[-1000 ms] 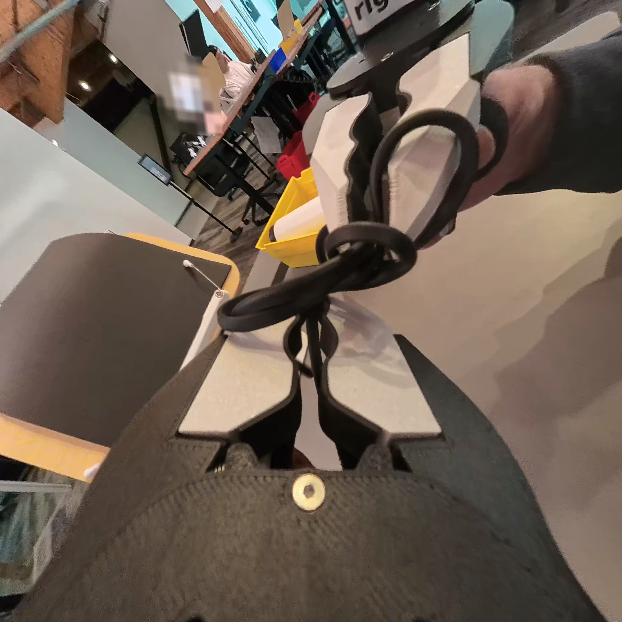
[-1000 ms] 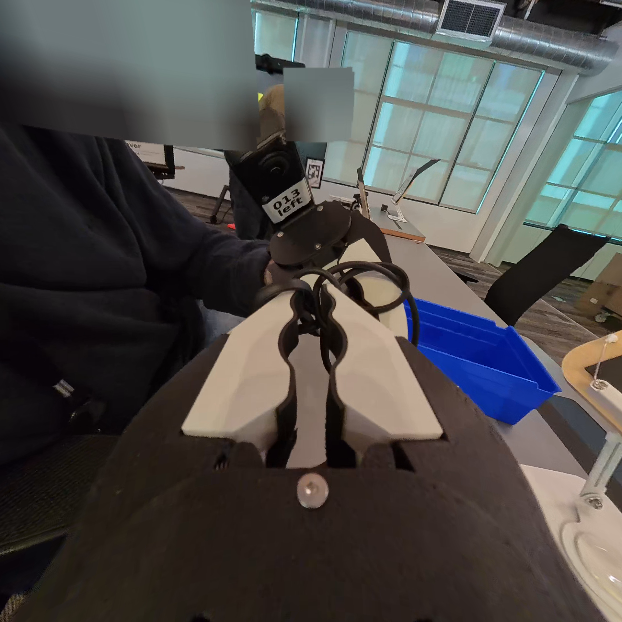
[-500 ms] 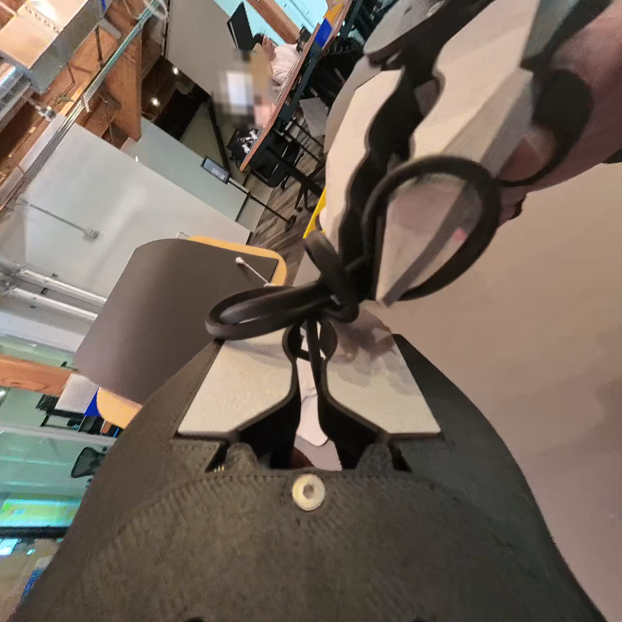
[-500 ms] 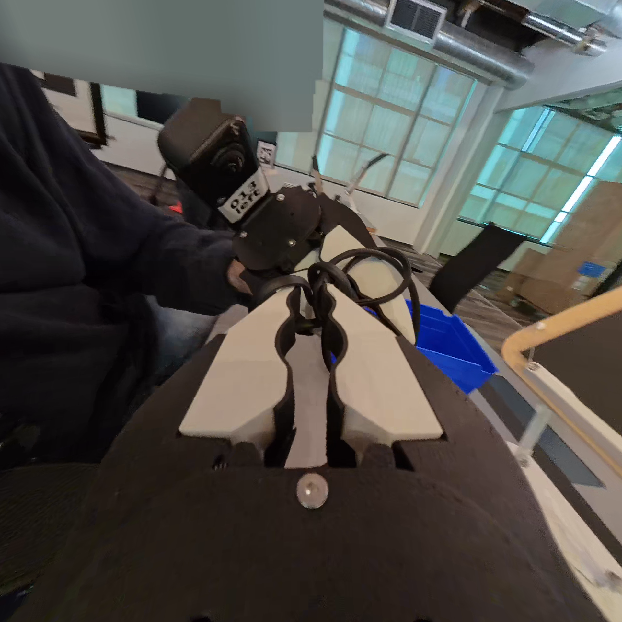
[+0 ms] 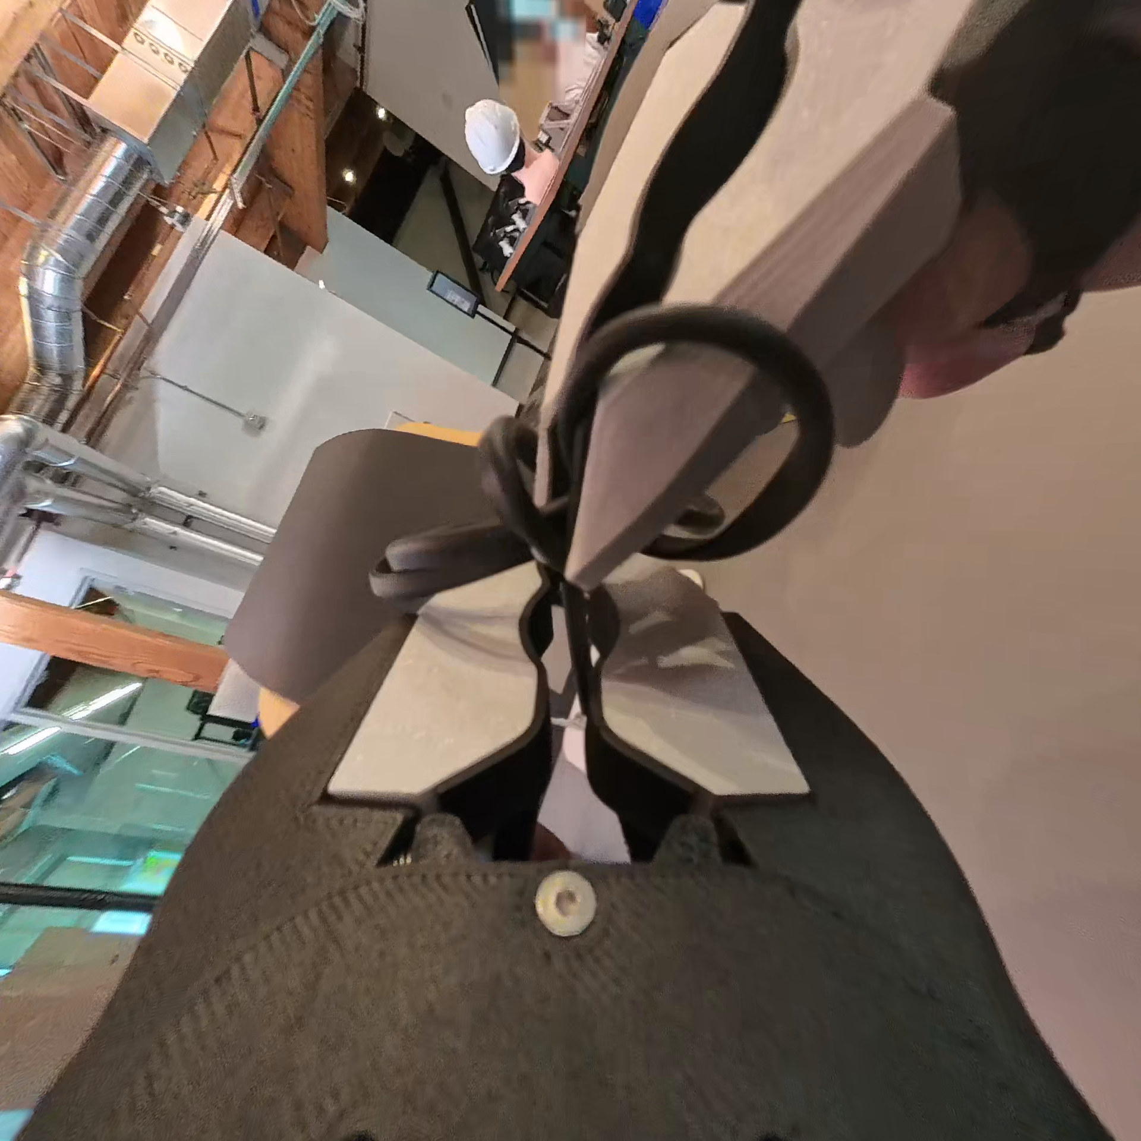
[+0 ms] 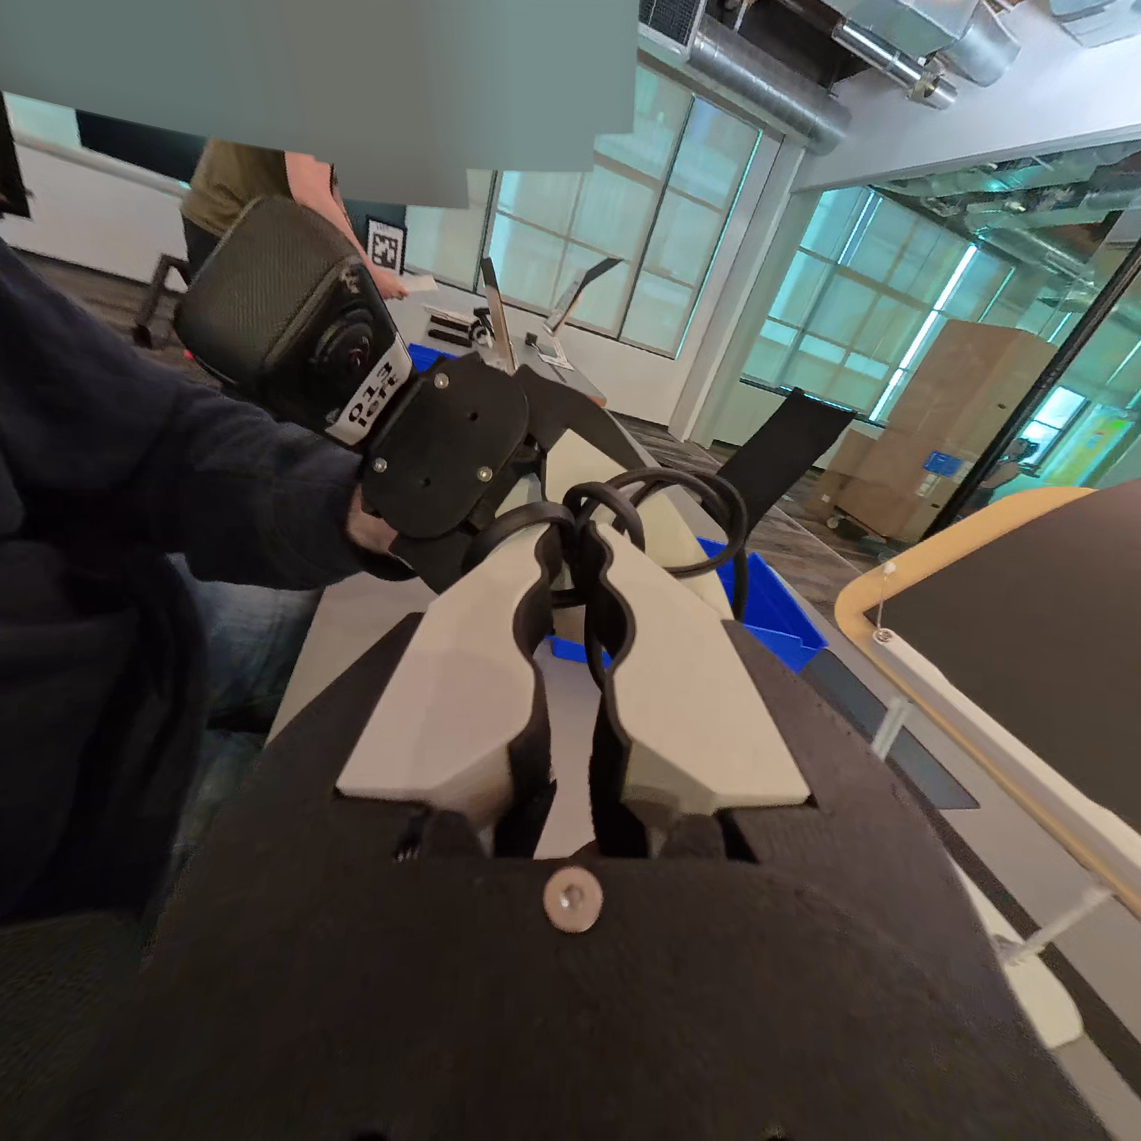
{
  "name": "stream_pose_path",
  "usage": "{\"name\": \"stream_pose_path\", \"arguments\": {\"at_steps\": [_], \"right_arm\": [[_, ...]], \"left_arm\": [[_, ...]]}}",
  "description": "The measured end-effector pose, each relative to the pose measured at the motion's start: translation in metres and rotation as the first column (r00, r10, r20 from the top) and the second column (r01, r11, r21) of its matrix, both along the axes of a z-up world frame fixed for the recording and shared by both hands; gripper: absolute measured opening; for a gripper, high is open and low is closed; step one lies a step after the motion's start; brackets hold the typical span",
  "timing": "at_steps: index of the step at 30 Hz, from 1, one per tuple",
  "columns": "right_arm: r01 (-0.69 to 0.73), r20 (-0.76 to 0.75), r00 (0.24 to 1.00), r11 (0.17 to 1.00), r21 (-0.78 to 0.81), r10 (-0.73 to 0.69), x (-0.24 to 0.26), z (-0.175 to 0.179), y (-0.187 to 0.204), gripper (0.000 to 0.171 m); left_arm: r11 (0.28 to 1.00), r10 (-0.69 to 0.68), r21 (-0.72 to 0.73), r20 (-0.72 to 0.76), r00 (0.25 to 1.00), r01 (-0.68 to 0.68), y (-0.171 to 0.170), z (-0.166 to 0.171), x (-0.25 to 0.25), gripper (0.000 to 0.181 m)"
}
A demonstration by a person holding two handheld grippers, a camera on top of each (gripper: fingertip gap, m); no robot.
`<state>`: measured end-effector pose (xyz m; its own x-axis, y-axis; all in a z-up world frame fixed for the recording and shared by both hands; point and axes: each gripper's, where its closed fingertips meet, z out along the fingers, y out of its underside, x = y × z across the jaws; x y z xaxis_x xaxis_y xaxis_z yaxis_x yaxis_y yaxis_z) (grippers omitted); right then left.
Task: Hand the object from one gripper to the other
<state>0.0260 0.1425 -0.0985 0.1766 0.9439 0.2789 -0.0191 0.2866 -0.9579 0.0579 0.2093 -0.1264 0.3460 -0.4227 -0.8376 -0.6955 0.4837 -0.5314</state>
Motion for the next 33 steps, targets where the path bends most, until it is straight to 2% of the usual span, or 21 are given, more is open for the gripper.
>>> {"name": "stream_pose_path", "arguments": {"at_steps": [4,10,13,18,20,22,27,30,33], "right_arm": [[-0.068,-0.120,0.991,0.988,-0.138,0.051,0.014,0.005,0.011,0.003],[-0.174,-0.220,0.969,0.934,-0.311,0.107,0.032,-0.014,0.034,0.003],[-0.215,-0.214,0.965,0.917,-0.335,0.148,0.030,-0.020,0.033,0.003],[-0.295,-0.145,0.954,0.896,-0.331,0.261,0.017,-0.026,0.015,0.003],[-0.318,-0.115,0.948,0.887,-0.335,0.297,0.014,-0.027,0.009,0.003],[-0.334,-0.104,0.942,0.878,-0.343,0.318,0.013,-0.026,0.007,0.003],[-0.371,-0.081,0.926,0.843,-0.391,0.369,0.013,-0.028,0.004,0.003],[-0.290,-0.034,0.953,0.875,-0.387,0.301,0.010,-0.026,0.014,0.005],[-0.190,0.045,0.975,0.916,-0.354,0.219,0.007,-0.024,0.022,0.020]], "left_arm": [[0.997,-0.038,-0.064,0.063,0.997,0.042,-0.002,-0.011,0.000,0.010],[0.979,-0.009,-0.197,0.185,0.983,0.046,-0.003,-0.023,-0.018,0.030],[0.995,0.049,-0.089,0.111,0.993,-0.039,-0.002,-0.020,-0.027,0.052],[0.999,-0.016,0.041,-0.002,1.000,0.016,-0.009,-0.008,-0.012,0.067],[0.998,-0.045,0.048,-0.031,0.999,0.047,-0.010,-0.008,-0.008,0.060],[0.995,-0.067,0.065,-0.073,0.995,0.072,-0.012,-0.010,-0.006,0.040],[0.993,-0.109,0.033,-0.126,0.986,0.114,-0.017,-0.020,-0.004,0.010],[0.996,-0.082,-0.023,-0.051,0.995,0.081,-0.011,-0.022,-0.007,0.004],[0.985,-0.076,-0.149,0.103,0.992,0.091,-0.004,-0.023,-0.012,0.003]]}}
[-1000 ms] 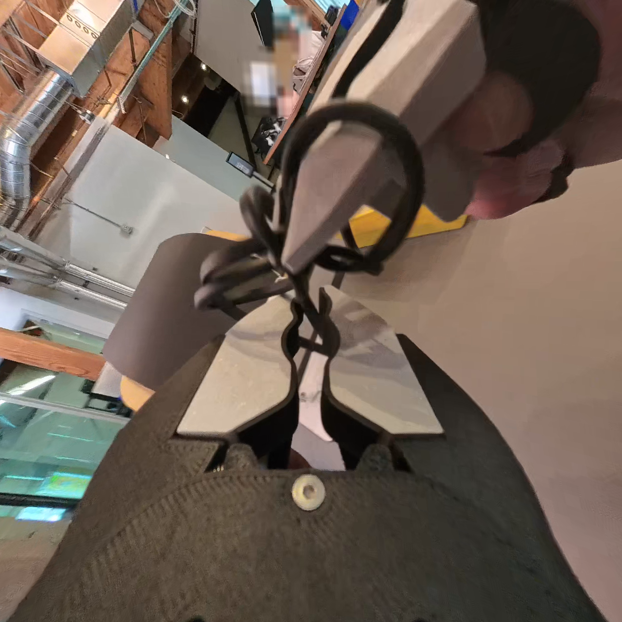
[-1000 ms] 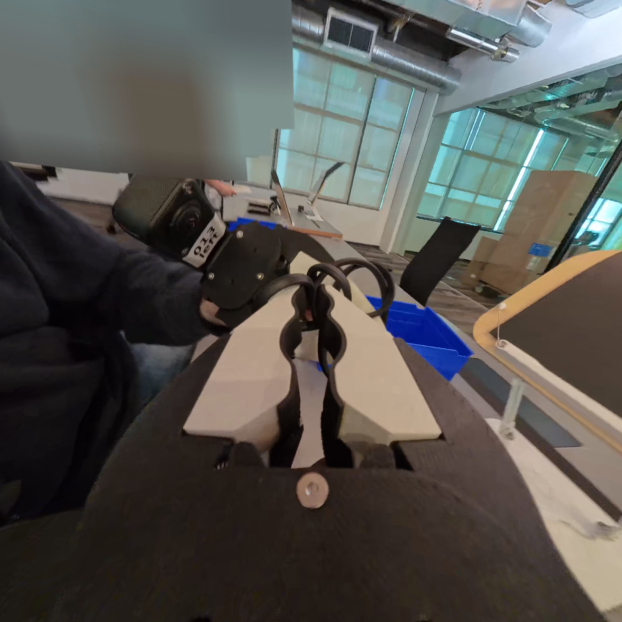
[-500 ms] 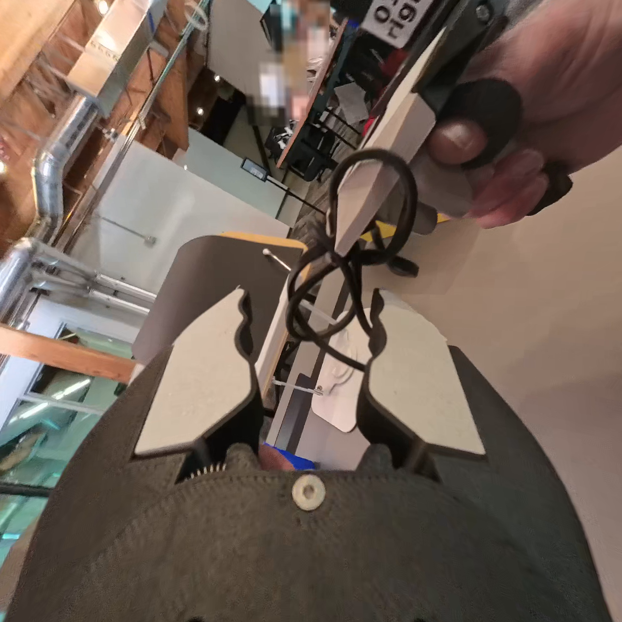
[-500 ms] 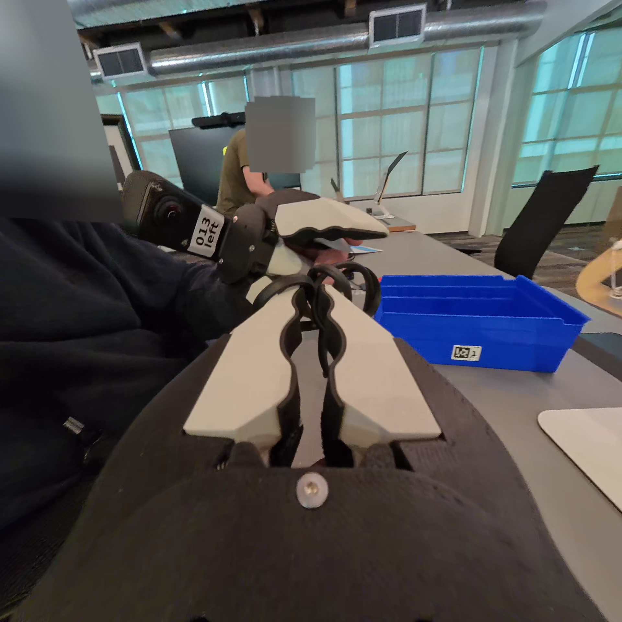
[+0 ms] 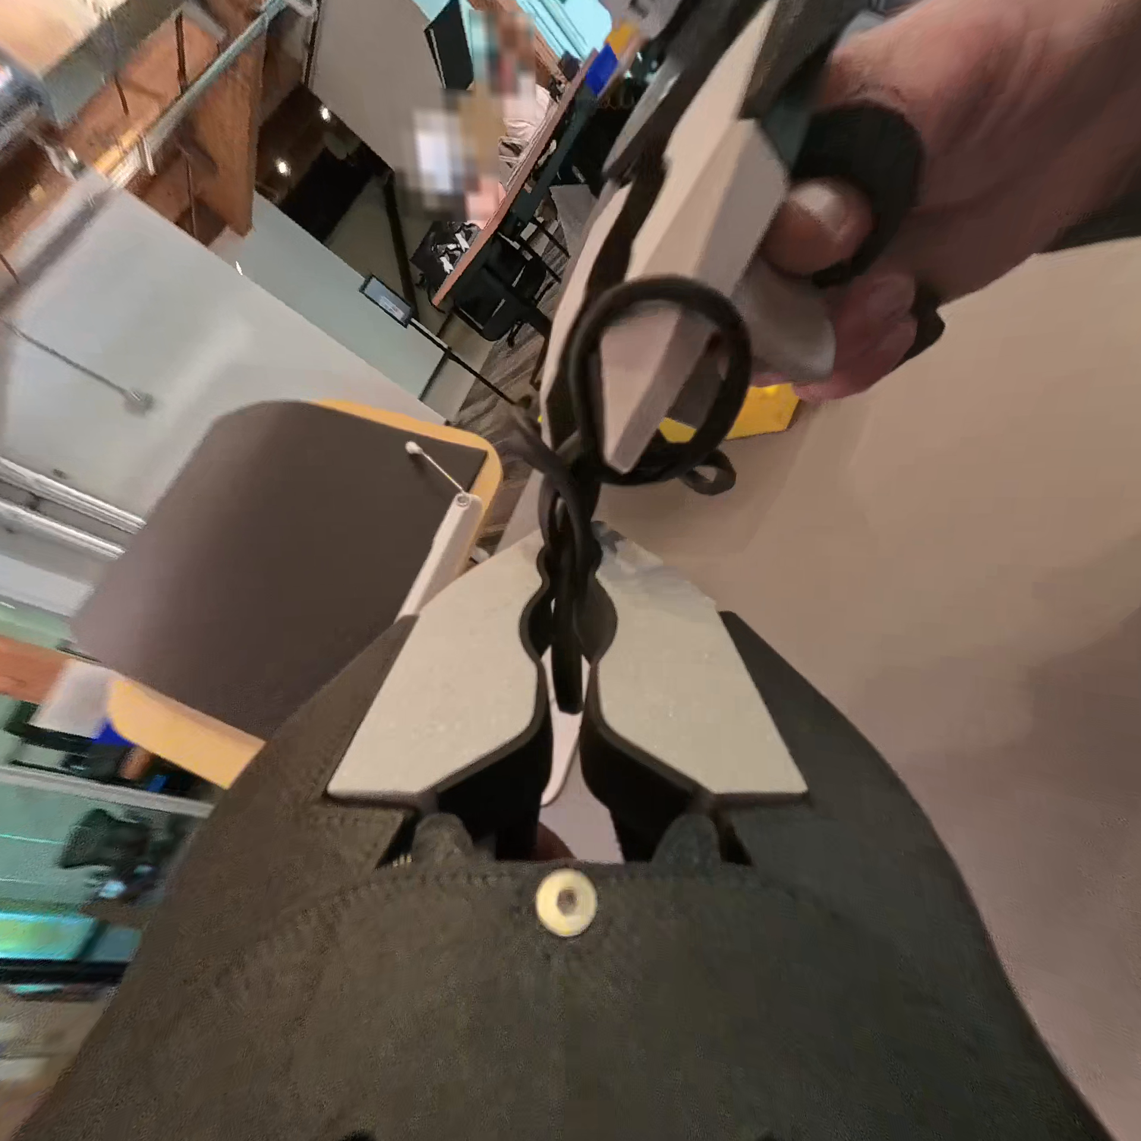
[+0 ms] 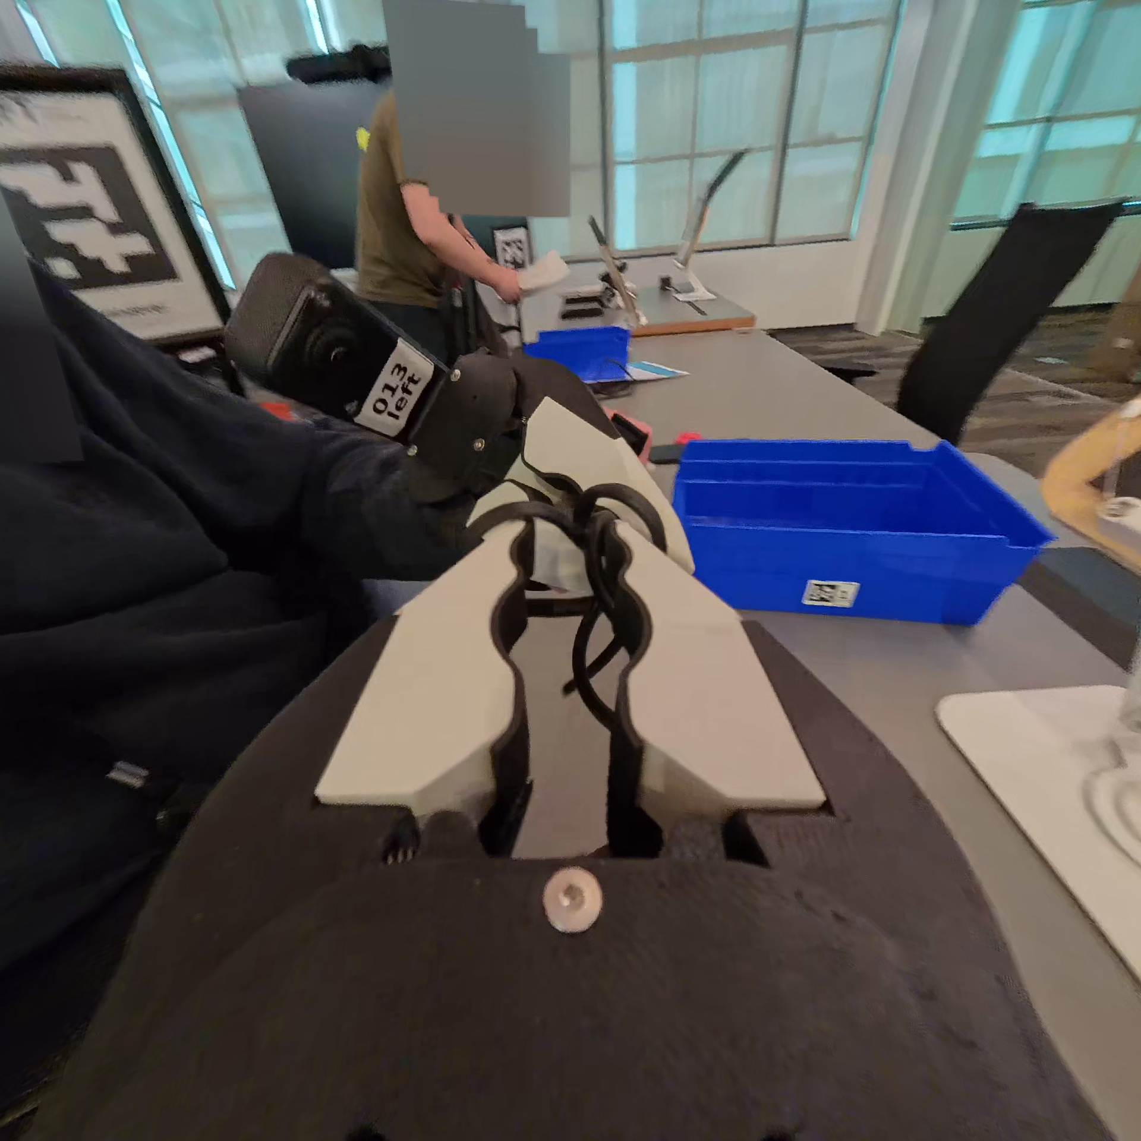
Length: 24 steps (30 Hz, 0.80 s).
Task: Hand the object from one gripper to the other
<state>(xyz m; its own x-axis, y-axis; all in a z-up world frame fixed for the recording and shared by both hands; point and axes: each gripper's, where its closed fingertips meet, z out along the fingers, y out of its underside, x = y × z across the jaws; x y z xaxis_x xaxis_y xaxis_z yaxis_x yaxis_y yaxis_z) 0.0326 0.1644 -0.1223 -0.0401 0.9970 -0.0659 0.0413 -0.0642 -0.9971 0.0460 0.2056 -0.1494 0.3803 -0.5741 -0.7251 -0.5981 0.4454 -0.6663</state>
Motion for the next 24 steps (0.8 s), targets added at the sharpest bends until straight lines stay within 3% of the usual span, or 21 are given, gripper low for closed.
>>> {"name": "stream_pose_path", "arguments": {"at_steps": [4,8,11,15,16,19,22,24], "right_arm": [[0.043,0.028,0.999,0.999,0.032,-0.044,0.006,0.004,0.006,0.038],[0.205,0.097,0.971,0.967,0.150,-0.221,0.021,-0.011,0.031,0.047],[0.213,-0.006,0.977,0.968,0.131,-0.214,0.029,-0.004,0.027,0.043],[0.256,0.107,0.939,0.874,0.414,-0.326,0.022,-0.034,0.029,0.031],[0.252,0.139,0.913,0.798,0.547,-0.383,0.019,-0.043,0.031,0.028],[0.127,0.134,0.848,0.441,0.888,-0.513,0.001,-0.057,0.023,0.017],[0.040,0.031,0.816,0.109,0.993,-0.577,-0.017,-0.054,0.013,0.021],[0.051,-0.062,0.824,-0.035,0.998,-0.562,-0.023,-0.044,0.003,0.023]], "left_arm": [[0.989,0.004,-0.144,0.159,0.987,0.020,0.009,0.005,-0.011,0.004],[0.958,0.024,-0.280,0.307,0.952,0.066,0.016,0.015,-0.023,0.004],[0.927,0.027,-0.354,0.394,0.919,0.124,0.019,0.022,-0.029,0.004],[0.881,0.031,-0.432,0.461,0.887,0.193,0.019,0.027,-0.028,0.003],[0.859,0.034,-0.461,0.484,0.874,0.222,0.019,0.028,-0.027,0.003],[0.784,0.047,-0.536,0.554,0.831,0.313,0.018,0.034,-0.024,0.003],[0.716,0.068,-0.593,0.585,0.808,0.369,0.018,0.035,-0.020,0.003],[0.692,0.078,-0.610,0.595,0.800,0.386,0.018,0.036,-0.018,0.004]]}}
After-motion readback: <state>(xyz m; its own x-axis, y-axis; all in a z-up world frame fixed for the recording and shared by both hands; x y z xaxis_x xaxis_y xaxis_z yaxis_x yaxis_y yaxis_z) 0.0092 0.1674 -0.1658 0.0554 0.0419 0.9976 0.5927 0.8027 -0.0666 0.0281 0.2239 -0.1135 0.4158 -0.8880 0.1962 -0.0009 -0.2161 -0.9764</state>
